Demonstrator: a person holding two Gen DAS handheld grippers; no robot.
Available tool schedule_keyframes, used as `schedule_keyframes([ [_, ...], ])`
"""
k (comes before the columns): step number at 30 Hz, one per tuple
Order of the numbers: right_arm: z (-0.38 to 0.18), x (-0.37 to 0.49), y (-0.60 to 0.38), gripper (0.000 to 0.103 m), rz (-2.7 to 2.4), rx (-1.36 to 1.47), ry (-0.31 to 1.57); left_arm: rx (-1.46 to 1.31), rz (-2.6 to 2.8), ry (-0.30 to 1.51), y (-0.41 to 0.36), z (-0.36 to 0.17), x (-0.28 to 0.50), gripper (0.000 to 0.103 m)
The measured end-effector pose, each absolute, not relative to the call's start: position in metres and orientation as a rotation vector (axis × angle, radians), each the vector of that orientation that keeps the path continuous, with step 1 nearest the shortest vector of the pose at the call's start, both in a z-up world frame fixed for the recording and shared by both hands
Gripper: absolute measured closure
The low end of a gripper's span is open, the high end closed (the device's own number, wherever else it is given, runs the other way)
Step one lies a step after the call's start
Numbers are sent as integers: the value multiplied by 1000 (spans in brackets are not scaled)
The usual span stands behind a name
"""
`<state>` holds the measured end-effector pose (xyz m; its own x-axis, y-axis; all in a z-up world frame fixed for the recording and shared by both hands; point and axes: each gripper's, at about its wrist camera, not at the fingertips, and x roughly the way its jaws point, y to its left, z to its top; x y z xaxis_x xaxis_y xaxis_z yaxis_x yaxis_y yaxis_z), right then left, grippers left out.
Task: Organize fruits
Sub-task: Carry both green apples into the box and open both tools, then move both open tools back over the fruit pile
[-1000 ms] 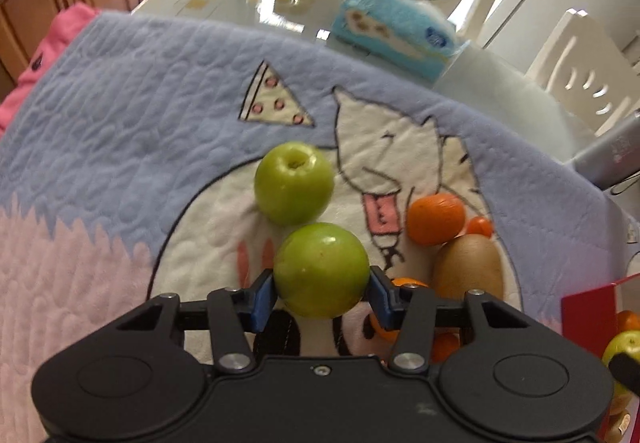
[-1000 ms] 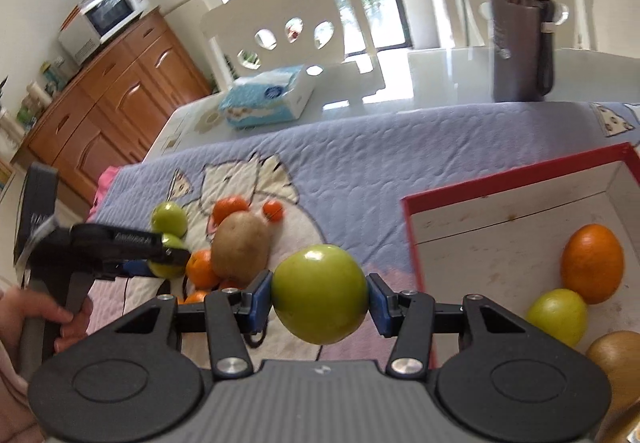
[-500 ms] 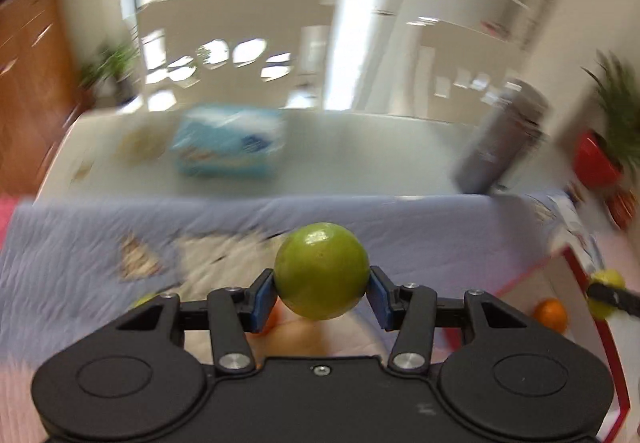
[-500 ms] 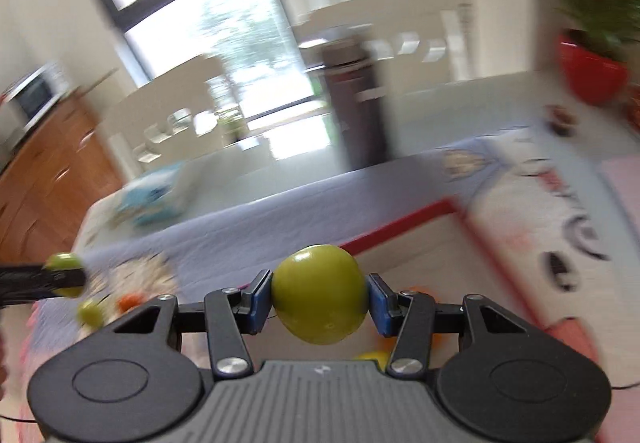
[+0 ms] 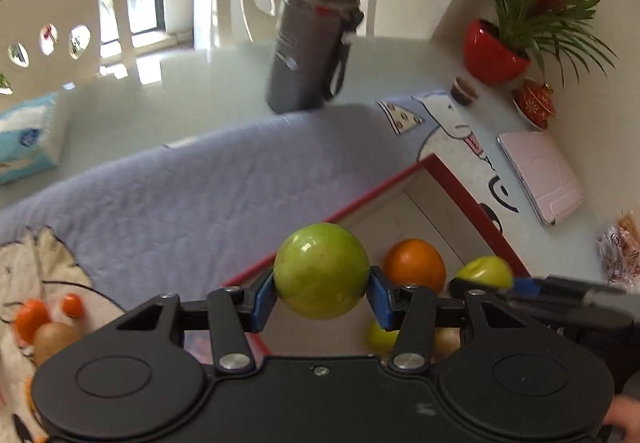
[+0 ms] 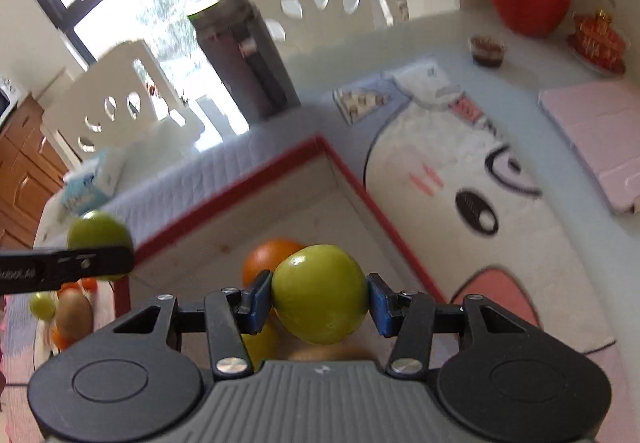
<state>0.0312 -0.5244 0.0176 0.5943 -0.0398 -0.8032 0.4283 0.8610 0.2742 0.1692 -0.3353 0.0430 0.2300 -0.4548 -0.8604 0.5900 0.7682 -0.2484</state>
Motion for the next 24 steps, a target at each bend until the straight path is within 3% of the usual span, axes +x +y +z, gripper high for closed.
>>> schedule_keyframes([
  [13, 3, 38, -517, 50, -254, 314, 948, 121, -694, 1254, -368, 4, 174, 44],
  [15, 4, 35, -520, 49, -270, 308, 938, 106, -692, 1243, -366, 5, 176, 36],
  [17, 6, 33, -524, 44, -261, 327, 934, 94, -690, 1246, -366, 8, 178, 36],
  [24, 14, 19, -532, 44, -277, 458, 897, 55, -663, 1175, -342, 37, 183, 29],
])
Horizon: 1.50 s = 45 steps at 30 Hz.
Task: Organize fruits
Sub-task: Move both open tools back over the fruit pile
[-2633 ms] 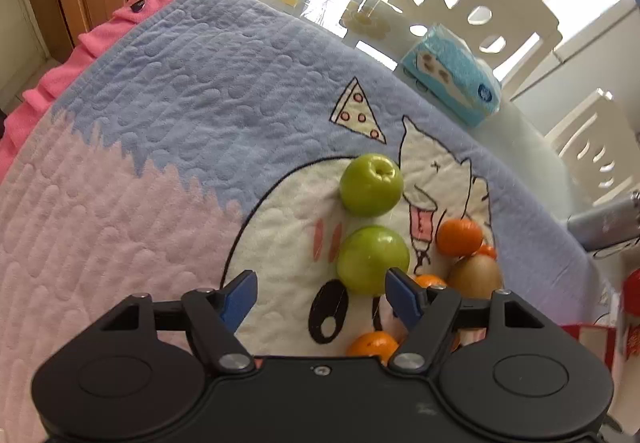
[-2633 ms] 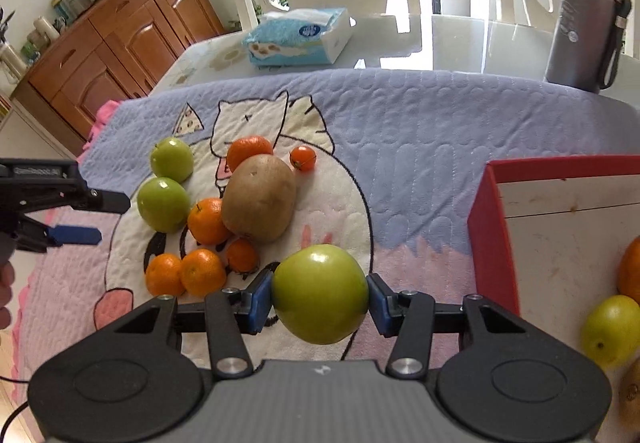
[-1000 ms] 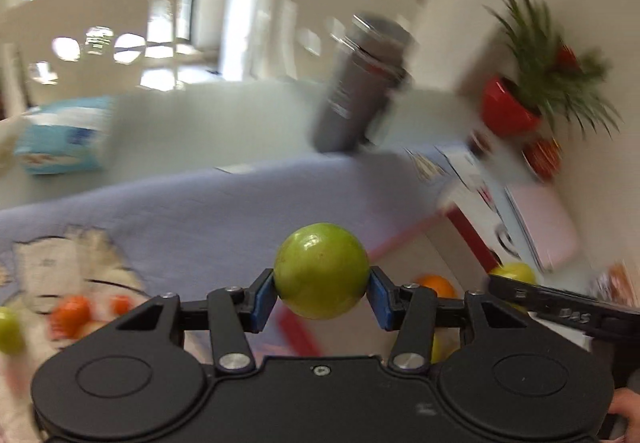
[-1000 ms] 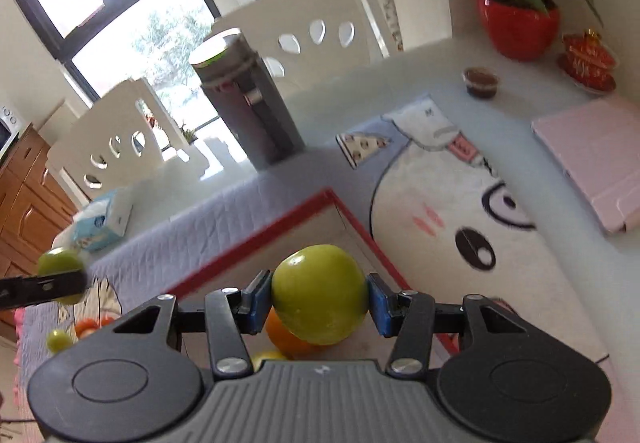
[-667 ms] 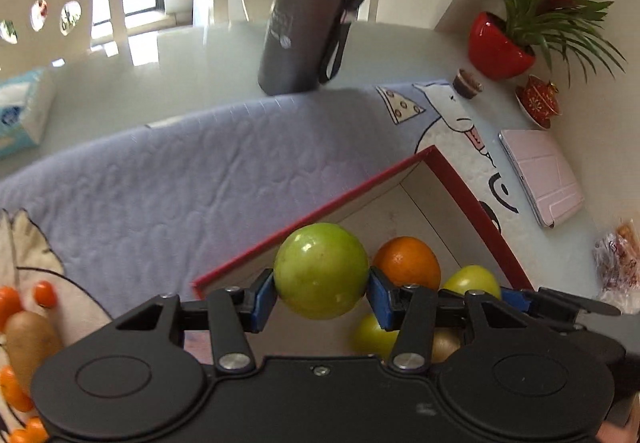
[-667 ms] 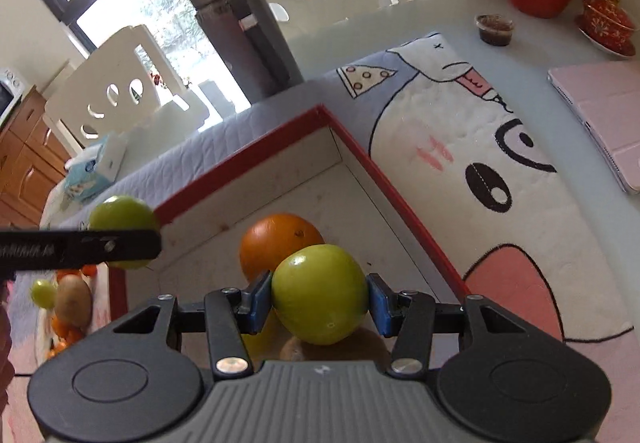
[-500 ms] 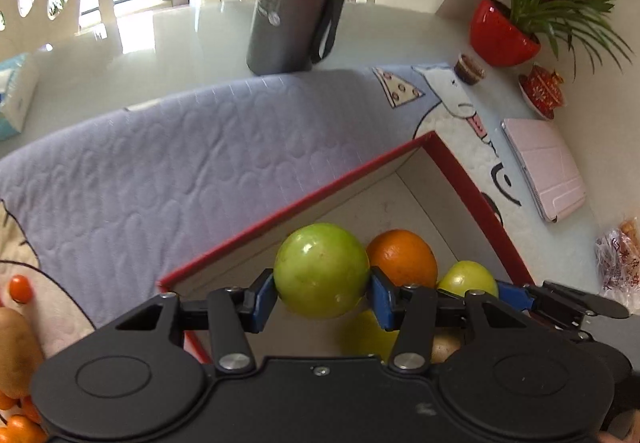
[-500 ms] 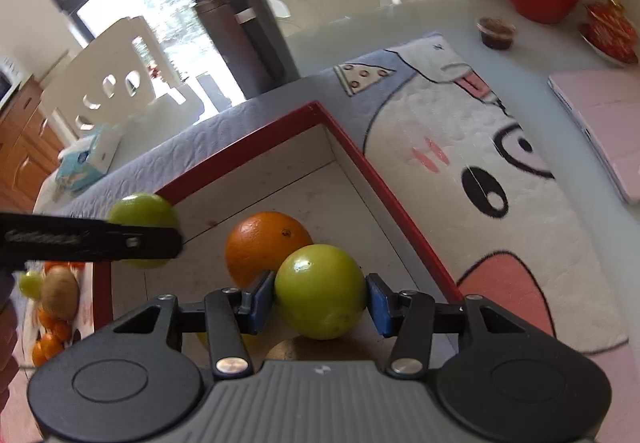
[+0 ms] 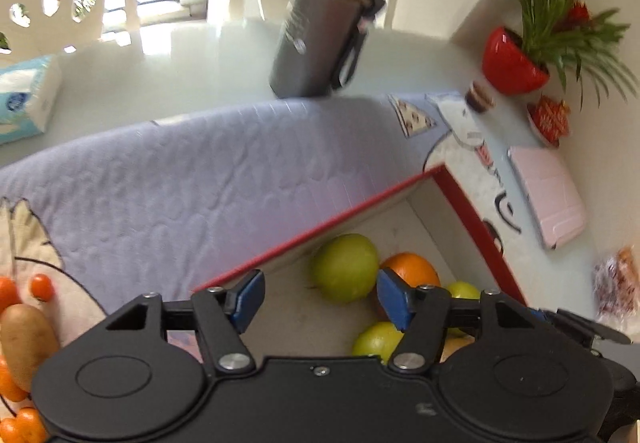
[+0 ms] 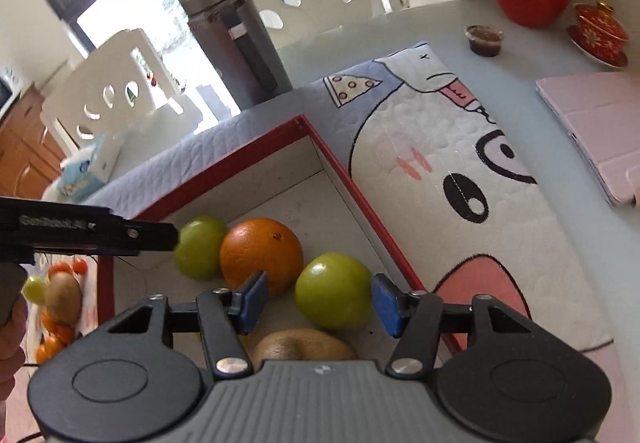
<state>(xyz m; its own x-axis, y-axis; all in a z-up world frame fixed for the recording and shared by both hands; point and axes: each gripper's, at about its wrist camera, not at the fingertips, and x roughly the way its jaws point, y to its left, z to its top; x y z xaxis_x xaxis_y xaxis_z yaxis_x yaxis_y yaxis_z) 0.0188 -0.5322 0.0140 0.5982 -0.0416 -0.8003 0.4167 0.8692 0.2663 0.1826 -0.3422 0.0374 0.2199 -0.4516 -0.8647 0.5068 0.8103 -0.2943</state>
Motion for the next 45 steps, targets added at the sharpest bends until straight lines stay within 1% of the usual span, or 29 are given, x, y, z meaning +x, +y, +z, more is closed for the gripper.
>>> schedule_keyframes([
  [4, 29, 18, -524, 43, -280, 451, 853, 58, -618, 1119, -326, 60, 184, 29],
  [8, 50, 31, -513, 43, -252, 413, 822, 17, -573, 1072, -293, 80, 187, 28],
  [15, 84, 61, -472, 42, -167, 321, 771, -47, -440, 1006, -207, 110, 194, 28],
  [18, 97, 77, -450, 42, -113, 292, 755, -92, -377, 969, -163, 123, 194, 26],
  [23, 120, 105, -410, 41, -14, 263, 723, -113, -239, 959, -93, 129, 190, 25],
  [26, 124, 118, -384, 41, 52, 269, 731, -140, -201, 970, -57, 123, 182, 25],
  [30, 115, 128, -348, 41, 126, 266, 780, -176, -177, 1004, -24, 105, 169, 25],
  [36, 86, 131, -305, 41, 211, 298, 902, -177, -201, 1066, -10, 68, 155, 25],
  [40, 72, 133, -286, 43, 244, 341, 968, -153, -247, 1102, -13, 45, 148, 25],
  [45, 50, 137, -267, 45, 259, 415, 1056, -244, -309, 1132, -13, 15, 143, 30],
])
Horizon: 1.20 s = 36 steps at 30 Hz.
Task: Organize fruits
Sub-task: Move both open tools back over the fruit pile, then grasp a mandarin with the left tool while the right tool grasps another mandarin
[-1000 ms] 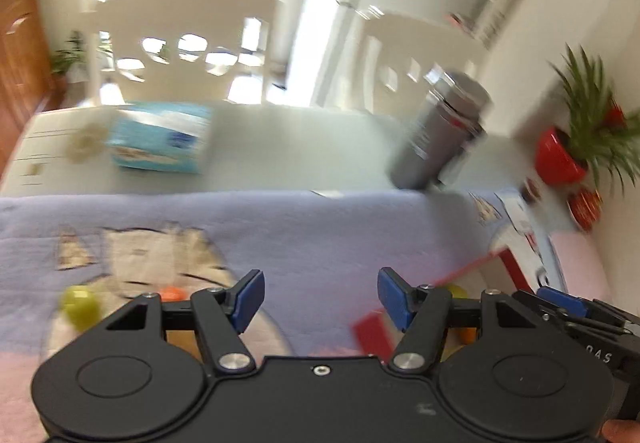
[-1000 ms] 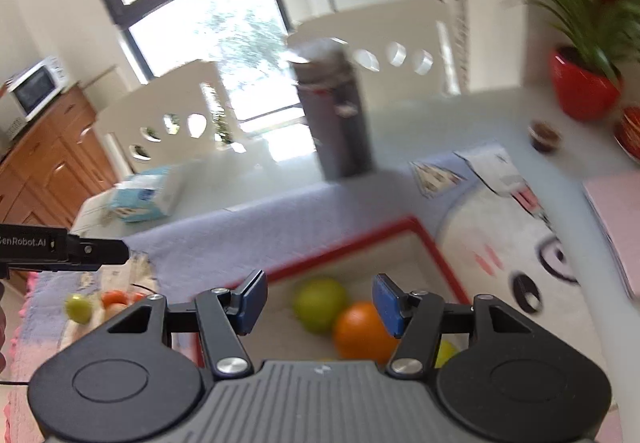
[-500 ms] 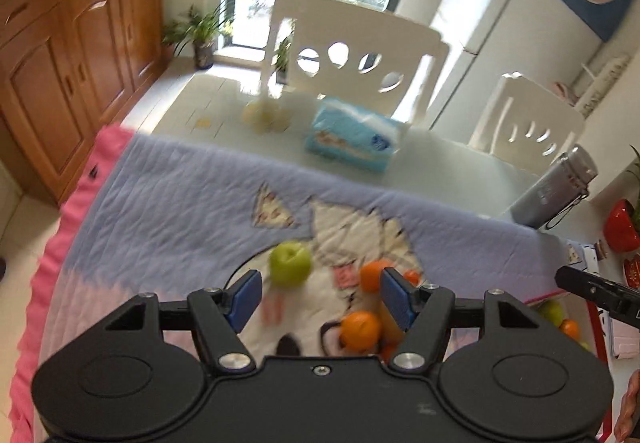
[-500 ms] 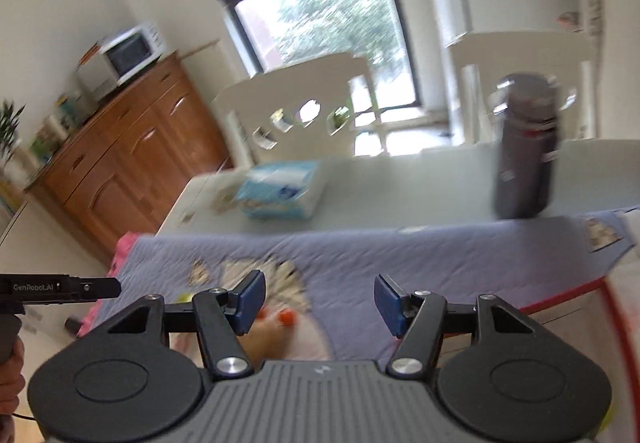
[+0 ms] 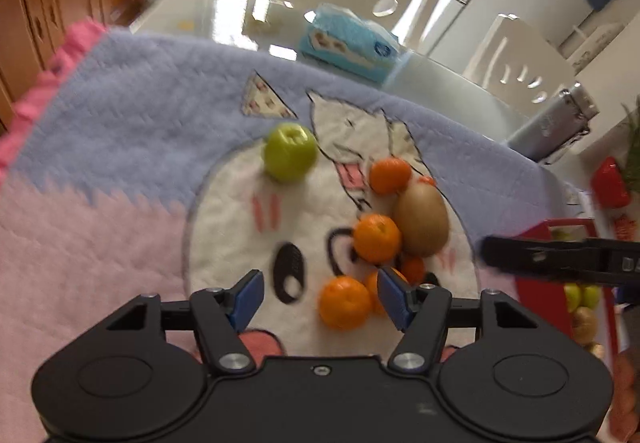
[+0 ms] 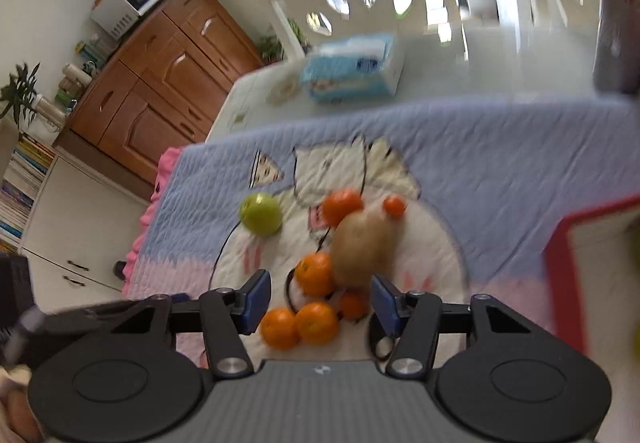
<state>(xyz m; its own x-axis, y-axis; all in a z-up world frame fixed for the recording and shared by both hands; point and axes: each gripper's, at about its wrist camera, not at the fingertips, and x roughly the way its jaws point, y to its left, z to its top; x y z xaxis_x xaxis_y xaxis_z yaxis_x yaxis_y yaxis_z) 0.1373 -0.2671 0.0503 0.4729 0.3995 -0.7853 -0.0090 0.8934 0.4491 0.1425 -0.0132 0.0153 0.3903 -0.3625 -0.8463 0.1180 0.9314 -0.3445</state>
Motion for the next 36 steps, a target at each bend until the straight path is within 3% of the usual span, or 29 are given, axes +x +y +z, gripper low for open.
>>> schedule_keyframes([
  [2, 33, 143, -262, 45, 282, 518, 1132, -219, -308, 1161, -18, 6, 141, 37],
  [7, -4, 151, -255, 50, 171, 672, 1249, -155, -361, 1166, -27, -5, 136, 41],
  [20, -40, 166, -241, 56, 111, 718, 1319, 3, -469, 1194, -55, -27, 152, 45],
  [23, -47, 169, -243, 61, 105, 730, 1328, 40, -481, 1215, -60, -30, 156, 45],
  [26, -49, 170, -244, 63, 114, 720, 1335, -1, -482, 1216, -57, -30, 161, 57],
  [36, -47, 167, -260, 64, 108, 844, 1281, -20, -419, 1176, -40, -23, 150, 57],
])
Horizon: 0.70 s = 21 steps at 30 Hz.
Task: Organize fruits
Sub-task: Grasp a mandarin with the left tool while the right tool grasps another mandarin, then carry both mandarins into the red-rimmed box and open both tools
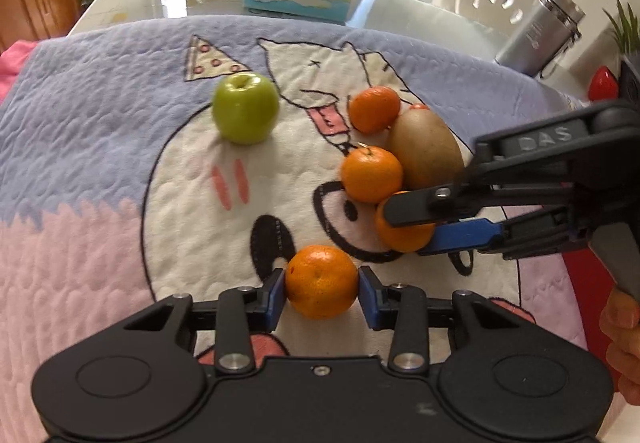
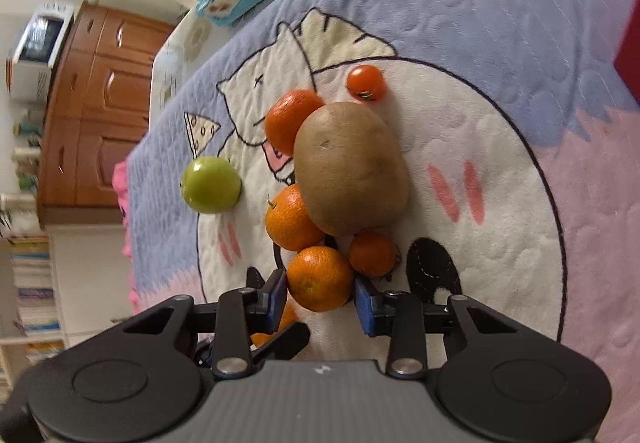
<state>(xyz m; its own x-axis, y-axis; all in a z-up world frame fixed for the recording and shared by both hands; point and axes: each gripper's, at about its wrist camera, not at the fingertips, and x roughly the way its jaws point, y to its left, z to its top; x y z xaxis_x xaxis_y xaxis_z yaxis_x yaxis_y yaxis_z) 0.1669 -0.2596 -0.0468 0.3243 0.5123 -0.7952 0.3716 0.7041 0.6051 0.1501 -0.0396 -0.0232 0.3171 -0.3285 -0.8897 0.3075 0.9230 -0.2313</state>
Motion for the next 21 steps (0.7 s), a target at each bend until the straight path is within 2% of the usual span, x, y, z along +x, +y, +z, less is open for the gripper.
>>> schedule_keyframes([
  [11, -29, 144, -292, 65, 136, 962, 1158, -24, -327, 1150, -40, -9, 140, 57],
  [21, 16, 128, -320, 65, 172, 862, 990, -11, -274, 1114, -55, 18, 143, 57],
])
